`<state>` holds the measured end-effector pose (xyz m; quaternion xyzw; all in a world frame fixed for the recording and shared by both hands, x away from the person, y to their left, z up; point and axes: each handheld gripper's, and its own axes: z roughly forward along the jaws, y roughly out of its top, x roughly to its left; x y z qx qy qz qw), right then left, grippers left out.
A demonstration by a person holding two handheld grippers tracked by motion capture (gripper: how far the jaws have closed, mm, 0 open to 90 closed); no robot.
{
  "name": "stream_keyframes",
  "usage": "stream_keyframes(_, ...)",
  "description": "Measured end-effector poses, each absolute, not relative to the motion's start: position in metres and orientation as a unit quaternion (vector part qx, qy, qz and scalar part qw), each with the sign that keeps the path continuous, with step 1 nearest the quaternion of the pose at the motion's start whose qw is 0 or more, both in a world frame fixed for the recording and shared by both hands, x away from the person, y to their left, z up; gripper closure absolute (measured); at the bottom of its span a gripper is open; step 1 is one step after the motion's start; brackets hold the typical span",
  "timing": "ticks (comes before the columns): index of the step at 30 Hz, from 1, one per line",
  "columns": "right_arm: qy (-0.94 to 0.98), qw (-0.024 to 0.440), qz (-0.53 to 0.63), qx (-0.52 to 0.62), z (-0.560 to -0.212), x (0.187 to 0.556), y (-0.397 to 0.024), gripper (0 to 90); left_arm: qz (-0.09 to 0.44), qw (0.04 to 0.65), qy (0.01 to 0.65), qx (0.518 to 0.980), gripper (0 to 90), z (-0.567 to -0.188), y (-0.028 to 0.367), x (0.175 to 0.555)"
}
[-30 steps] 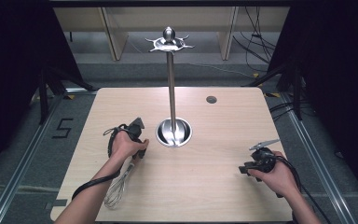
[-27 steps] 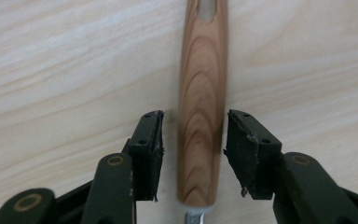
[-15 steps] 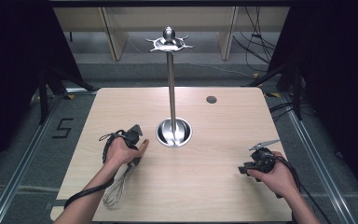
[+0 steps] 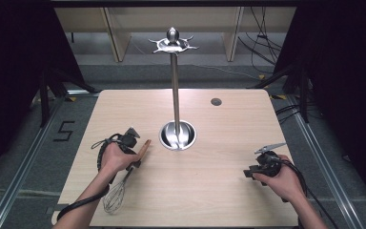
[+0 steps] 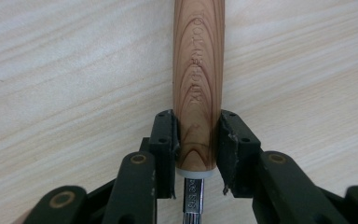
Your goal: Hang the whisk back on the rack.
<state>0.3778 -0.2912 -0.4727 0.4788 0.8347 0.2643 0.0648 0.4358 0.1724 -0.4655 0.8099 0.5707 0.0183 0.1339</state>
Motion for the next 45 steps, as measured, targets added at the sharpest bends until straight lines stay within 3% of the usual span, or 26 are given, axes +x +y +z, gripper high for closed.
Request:
stream_keyframes(17, 0.828, 0.079, 0.271, 0.484, -0.468, 0.377, -0.291, 63.6, 0.114, 0.318, 0.502, 0.796, 68.1, -0.429, 0.21, 0.379)
stream_keyframes(27, 0.82, 0.091, 0.286, 0.488, -0.469, 0.377, -0.292, 63.0, 0.151, 0.37, 0.47, 0.787, 68.1, -0.416, 0.228, 0.356)
stream_keyframes(45, 0.809, 0.117, 0.315, 0.483, -0.467, 0.376, -0.295, 60.5, 0.21, 0.483, 0.44, 0.727, 68.2, -0.393, 0.217, 0.339)
